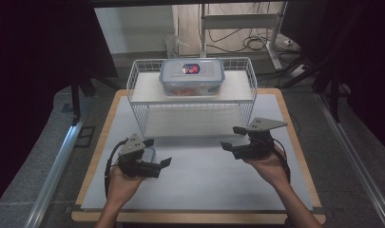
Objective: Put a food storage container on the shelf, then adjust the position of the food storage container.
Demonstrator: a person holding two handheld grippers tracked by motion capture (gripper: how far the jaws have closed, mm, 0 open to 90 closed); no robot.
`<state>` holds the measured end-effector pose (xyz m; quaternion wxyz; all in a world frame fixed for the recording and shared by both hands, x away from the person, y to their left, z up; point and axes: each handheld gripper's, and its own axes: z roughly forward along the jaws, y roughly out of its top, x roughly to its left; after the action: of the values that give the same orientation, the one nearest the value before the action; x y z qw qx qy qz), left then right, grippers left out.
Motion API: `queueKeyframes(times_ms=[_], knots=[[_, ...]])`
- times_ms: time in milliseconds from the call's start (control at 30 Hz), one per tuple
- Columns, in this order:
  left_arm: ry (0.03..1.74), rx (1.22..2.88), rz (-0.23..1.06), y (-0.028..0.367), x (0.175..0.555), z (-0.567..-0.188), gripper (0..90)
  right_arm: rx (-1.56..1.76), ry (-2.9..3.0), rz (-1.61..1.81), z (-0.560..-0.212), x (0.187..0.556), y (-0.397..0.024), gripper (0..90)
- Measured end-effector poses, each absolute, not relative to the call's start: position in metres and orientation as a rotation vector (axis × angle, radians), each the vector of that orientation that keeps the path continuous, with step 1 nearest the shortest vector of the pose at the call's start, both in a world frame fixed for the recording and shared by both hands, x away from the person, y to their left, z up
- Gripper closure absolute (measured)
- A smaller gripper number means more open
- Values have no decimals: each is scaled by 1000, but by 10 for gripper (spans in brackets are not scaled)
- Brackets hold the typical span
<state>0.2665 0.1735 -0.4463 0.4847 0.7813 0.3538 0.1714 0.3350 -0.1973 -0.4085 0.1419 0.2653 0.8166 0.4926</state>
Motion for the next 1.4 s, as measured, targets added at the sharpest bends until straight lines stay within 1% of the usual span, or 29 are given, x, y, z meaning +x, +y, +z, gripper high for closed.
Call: queueKeyframes(times_ms=[100, 167, 267, 400, 567, 733, 1000, 1233, 1400], knots=[[865, 1896, 402, 174, 261, -454, 62, 759, 2355, 1426, -417, 327, -198, 197], [864, 1905, 421, 173, 256, -460, 53, 757, 2365, 1431, -424, 323, -199, 176], [858, 1908, 455, 172, 250, -468, 37, 760, 2371, 1443, -434, 318, -201, 150], [877, 1885, 450, 174, 245, -478, 34, 798, 2377, 1474, -445, 312, -202, 119], [896, 1908, 478, 175, 237, -489, 31, 795, 2395, 1465, -457, 300, -204, 88], [890, 1944, 511, 171, 225, -498, 30, 798, 2387, 1427, -469, 291, -211, 78], [904, 1989, 515, 171, 207, -512, 29, 843, 2399, 1407, -489, 278, -217, 74], [907, 1995, 509, 172, 209, -514, 30, 834, 2413, 1378, -496, 278, -220, 73], [903, 2013, 532, 173, 211, -515, 47, 820, 2425, 1363, -499, 279, -219, 74]])
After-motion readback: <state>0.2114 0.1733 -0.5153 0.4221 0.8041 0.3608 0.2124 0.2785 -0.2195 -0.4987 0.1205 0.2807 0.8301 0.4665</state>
